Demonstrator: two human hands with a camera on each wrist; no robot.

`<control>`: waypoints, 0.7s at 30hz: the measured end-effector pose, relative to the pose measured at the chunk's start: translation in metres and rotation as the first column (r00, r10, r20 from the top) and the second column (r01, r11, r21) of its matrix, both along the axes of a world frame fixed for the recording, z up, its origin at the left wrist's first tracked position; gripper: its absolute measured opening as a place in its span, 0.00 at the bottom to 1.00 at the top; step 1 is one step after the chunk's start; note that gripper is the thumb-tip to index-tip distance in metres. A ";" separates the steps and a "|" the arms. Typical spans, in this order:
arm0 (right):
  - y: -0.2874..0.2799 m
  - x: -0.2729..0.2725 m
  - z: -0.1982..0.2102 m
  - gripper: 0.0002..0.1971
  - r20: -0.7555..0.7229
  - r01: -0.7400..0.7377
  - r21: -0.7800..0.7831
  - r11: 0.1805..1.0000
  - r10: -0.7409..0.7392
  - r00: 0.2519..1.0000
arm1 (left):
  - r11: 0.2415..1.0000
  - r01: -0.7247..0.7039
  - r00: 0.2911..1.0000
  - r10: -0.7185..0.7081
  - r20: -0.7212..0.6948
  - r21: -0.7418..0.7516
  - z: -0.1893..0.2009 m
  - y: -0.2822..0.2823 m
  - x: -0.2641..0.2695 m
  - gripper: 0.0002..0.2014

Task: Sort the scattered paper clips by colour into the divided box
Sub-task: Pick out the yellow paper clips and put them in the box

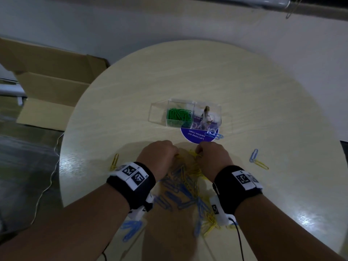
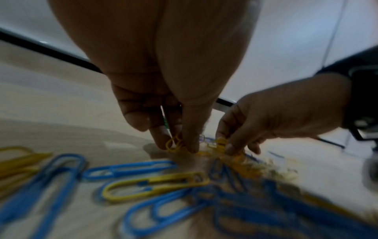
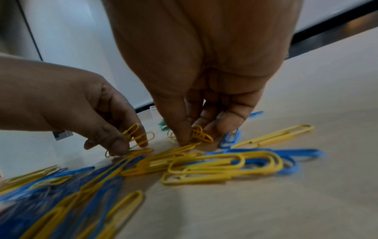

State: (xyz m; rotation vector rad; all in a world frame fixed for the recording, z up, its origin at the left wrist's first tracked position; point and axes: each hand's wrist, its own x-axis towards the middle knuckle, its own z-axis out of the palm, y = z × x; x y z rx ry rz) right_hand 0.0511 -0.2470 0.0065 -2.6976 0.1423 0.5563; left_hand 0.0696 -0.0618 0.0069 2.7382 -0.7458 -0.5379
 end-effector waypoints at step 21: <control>-0.021 -0.011 0.011 0.14 0.026 -0.036 0.044 0.998 0.035 0.999 | 0.936 -0.290 0.955 0.298 0.007 -0.200 0.035 -0.021 0.024 0.07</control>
